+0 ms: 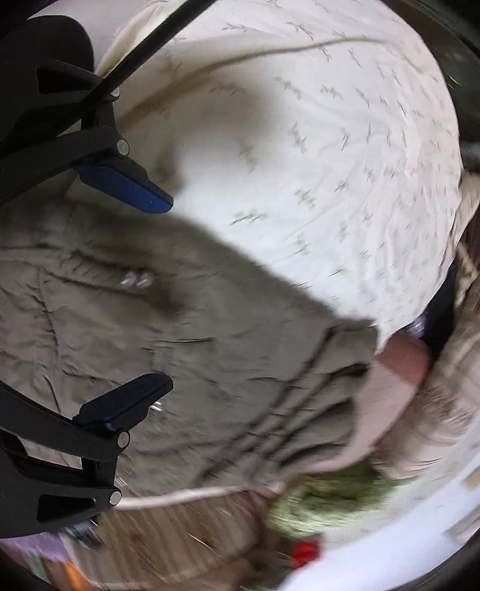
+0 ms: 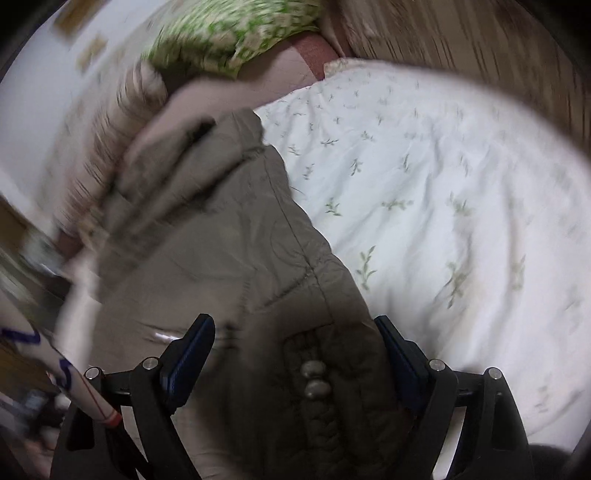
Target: Fold large clothes
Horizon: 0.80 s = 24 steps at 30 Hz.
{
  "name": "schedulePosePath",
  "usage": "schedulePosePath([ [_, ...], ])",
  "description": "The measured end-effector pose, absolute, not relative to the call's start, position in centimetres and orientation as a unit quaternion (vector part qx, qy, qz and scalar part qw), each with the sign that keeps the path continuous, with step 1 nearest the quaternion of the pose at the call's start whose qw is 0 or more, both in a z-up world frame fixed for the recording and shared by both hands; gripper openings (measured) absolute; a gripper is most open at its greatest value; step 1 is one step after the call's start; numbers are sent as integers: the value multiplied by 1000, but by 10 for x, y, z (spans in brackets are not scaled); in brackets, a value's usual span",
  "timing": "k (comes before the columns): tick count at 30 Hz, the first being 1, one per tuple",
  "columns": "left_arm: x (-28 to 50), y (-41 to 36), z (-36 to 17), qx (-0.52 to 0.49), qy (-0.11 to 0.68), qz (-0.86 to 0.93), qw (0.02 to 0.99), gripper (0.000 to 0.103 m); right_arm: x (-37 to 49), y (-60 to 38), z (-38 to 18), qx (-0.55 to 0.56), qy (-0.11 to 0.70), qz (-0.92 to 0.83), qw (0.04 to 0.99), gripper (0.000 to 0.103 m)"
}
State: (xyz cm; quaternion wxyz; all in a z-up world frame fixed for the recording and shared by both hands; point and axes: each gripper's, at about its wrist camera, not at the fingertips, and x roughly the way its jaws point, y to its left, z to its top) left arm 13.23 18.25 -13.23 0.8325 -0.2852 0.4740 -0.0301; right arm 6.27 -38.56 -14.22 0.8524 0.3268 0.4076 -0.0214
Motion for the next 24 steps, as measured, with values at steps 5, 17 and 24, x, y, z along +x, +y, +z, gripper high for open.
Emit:
schedulePosePath([
  [5,165,201,-152,-323,495,-79,803,88,64,-413,-160,442,388,40,808,89],
  [17,139,156,-164,-326,528,-216,754,87,53,-406,-161,488,424,128,752,75],
  [24,110,148,-164,-272,524,-231,774,87,28,-387,-156,427,481,121,756,66],
])
